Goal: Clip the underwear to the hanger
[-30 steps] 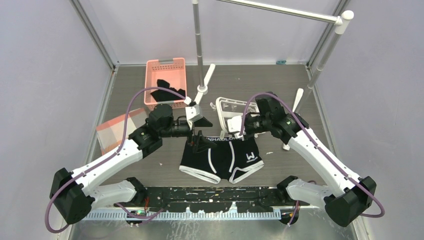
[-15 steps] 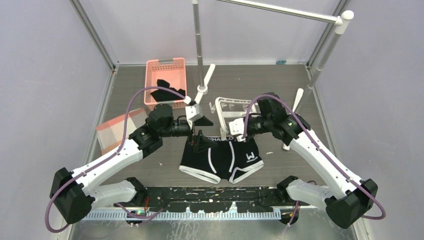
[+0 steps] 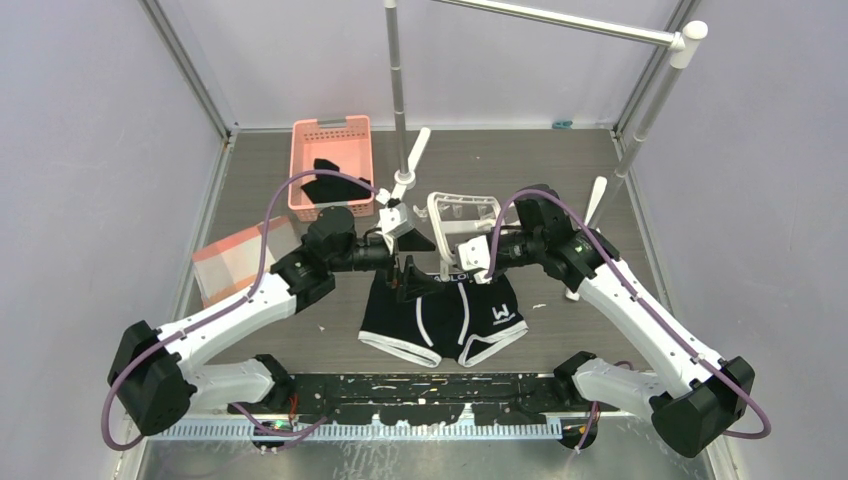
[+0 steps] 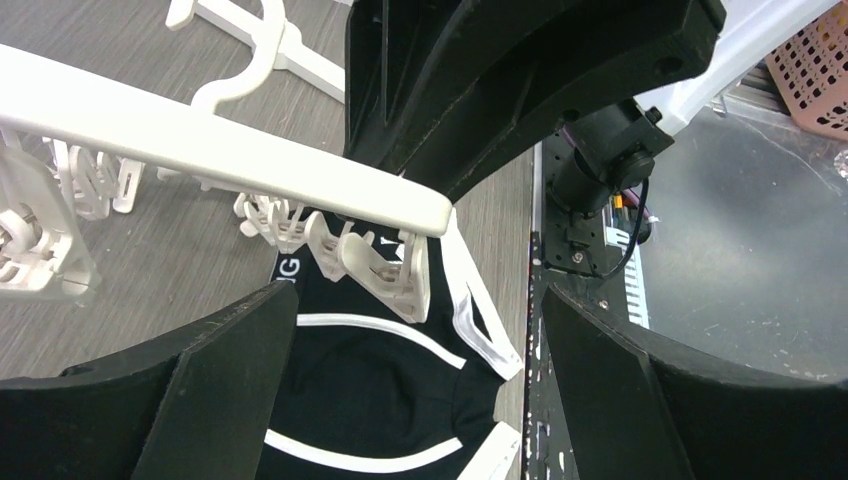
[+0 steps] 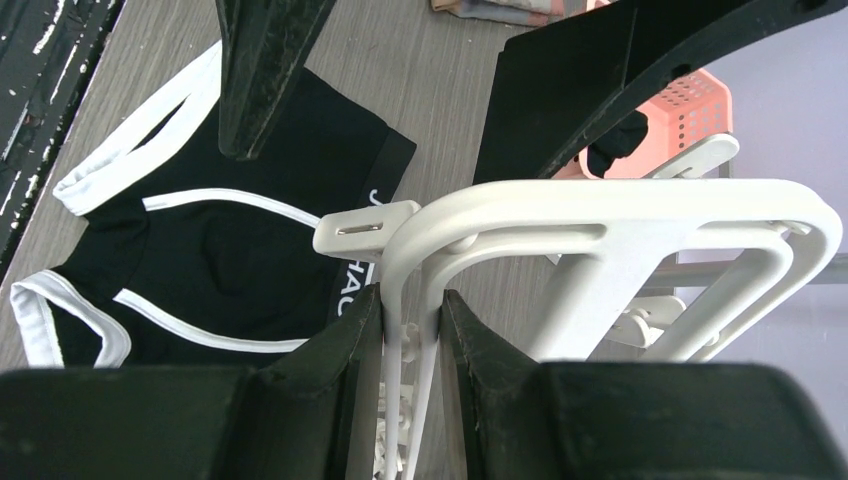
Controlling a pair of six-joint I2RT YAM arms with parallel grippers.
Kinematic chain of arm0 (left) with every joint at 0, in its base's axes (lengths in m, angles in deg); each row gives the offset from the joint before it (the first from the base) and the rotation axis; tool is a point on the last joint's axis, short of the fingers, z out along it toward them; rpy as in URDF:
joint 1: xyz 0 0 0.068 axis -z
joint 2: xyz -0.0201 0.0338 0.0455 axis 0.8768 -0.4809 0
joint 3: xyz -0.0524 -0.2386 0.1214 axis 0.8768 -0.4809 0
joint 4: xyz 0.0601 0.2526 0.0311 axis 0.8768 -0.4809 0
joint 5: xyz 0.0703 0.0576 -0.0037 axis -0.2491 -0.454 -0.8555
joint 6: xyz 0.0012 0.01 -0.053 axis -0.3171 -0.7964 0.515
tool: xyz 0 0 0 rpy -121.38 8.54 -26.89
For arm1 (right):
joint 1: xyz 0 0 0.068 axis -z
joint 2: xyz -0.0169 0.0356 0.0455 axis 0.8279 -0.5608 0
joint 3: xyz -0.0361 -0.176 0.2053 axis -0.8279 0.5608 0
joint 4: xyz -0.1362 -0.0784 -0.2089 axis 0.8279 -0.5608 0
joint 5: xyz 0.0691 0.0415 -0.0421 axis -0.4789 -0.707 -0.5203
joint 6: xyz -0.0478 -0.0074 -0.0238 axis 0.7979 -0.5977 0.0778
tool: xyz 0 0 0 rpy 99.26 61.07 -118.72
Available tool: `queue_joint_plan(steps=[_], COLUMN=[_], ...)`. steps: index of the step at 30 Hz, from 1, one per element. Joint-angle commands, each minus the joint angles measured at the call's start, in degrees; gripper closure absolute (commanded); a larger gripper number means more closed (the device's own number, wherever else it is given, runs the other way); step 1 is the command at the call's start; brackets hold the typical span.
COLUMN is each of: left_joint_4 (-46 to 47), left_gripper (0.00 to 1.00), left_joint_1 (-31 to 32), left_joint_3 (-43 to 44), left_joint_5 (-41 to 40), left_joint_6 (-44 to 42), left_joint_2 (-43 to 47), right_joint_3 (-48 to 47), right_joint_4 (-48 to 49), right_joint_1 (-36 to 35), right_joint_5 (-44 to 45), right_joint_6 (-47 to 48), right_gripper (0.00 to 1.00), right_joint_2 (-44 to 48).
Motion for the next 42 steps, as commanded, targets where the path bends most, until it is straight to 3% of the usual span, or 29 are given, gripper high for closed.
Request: queue_joint_plan(steps=[1, 15, 30, 42], left_joint_4=[7.23, 10.75, 18.19, 21.27], left_gripper=[0.04, 0.02, 0.21, 0.29], left_joint_1=[0.43, 0.62, 0.64, 0.66], left_joint_3=[0.94, 2.91, -1.0, -2.7], left_joint_5=[-0.82, 0.49, 2.62, 2.11], left_joint_6=[2.55, 4.6, 9.25, 11.61], left_joint_2=[-1.12, -5.77, -4.8, -4.83], right_joint_3=[-0.46, -0.12, -0.24, -0.23], right_joint_4=[7.79, 8.11, 7.84, 7.5], right_joint_1=[0.07, 0.07, 0.07, 0.07], right_joint_5=[-2.63, -4.83, -5.03, -5.13], right_joint_6=[1.92, 1.62, 1.39, 1.3], right_gripper=[0.99, 0.99, 0.99, 0.99], right_joint_2=[2.45, 2.93, 4.03, 4.32])
